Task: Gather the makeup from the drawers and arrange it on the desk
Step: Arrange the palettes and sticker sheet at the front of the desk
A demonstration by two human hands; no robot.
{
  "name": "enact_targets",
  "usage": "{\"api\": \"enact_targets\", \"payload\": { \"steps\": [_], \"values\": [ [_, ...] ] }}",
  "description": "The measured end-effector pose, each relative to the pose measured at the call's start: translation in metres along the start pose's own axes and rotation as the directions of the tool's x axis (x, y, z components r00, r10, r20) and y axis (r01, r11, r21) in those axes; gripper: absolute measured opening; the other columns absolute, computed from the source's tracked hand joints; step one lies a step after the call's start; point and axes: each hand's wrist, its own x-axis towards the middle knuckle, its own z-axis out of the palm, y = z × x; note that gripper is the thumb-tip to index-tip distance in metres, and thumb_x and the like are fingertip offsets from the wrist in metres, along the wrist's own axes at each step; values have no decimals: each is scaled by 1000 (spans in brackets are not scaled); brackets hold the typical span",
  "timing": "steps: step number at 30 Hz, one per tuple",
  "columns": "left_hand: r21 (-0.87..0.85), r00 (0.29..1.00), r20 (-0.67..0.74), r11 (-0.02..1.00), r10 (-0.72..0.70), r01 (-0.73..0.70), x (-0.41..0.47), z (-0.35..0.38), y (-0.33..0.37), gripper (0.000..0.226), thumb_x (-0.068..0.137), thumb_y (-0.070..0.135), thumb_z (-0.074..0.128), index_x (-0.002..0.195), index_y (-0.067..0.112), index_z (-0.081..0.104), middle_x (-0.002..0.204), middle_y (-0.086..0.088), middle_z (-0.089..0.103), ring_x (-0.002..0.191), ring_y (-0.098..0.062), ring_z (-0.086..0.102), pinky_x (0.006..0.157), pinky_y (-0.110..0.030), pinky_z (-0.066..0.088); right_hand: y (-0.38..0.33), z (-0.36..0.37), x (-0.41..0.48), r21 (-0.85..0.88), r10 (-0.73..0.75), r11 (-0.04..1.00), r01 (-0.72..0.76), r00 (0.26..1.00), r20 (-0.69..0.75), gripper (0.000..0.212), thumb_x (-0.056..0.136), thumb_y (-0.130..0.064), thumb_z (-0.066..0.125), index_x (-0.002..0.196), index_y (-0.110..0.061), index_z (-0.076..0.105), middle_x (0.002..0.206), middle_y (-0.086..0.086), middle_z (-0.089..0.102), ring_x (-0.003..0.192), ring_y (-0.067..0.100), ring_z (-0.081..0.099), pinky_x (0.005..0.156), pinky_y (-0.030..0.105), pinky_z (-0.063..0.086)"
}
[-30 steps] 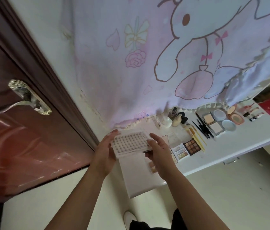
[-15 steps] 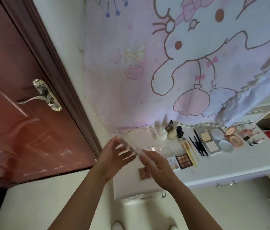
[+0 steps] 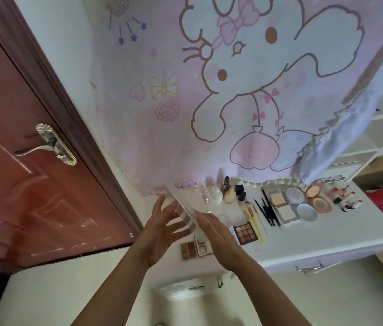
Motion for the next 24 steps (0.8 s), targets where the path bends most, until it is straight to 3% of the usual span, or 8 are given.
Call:
{"api": "enact_targets", "payload": {
  "steps": [3, 7, 20, 24],
  "values": [
    [27, 1000, 12, 1000, 1, -1, 3, 3, 0, 80, 82, 34, 78, 145, 49, 32, 138, -18, 55, 115, -43, 62, 99, -57, 49, 3, -4, 1, 30, 14, 999, -15, 999, 33, 45, 97, -65, 31, 137, -54, 49, 133, -22, 59, 127, -4, 49, 111, 36, 39],
    [125, 1000, 23, 992, -1, -2, 2, 1, 3, 64, 95, 19, 64, 143, 46, 31, 133, -17, 61, 115, -42, 62, 102, -57, 46, 6, -4, 4, 31, 21, 999, -22, 999, 34, 49, 92, -70, 34, 135, -55, 51, 129, -19, 62, 122, -4, 53, 110, 39, 43],
    [77, 998, 67, 997, -8, 3, -1, -15, 3, 66, 85, 17, 67, 142, 31, 37, 129, -23, 60, 120, -46, 57, 107, -59, 41, 15, 7, 11, 16, 23, 1000, -24, 997, 71, 55, 88, -72, 47, 139, -50, 49, 136, -12, 59, 129, 5, 52, 109, 45, 44],
    [106, 998, 57, 994, 11, -16, -5, -13, 3, 71, 74, 23, 73, 137, 21, 40, 122, -20, 62, 109, -41, 64, 95, -51, 51, 22, 7, 11, 2, 48, 999, -48, 994, 95, 62, 79, -76, 59, 137, -55, 49, 134, -9, 59, 121, 12, 58, 103, 45, 50]
  ]
}}
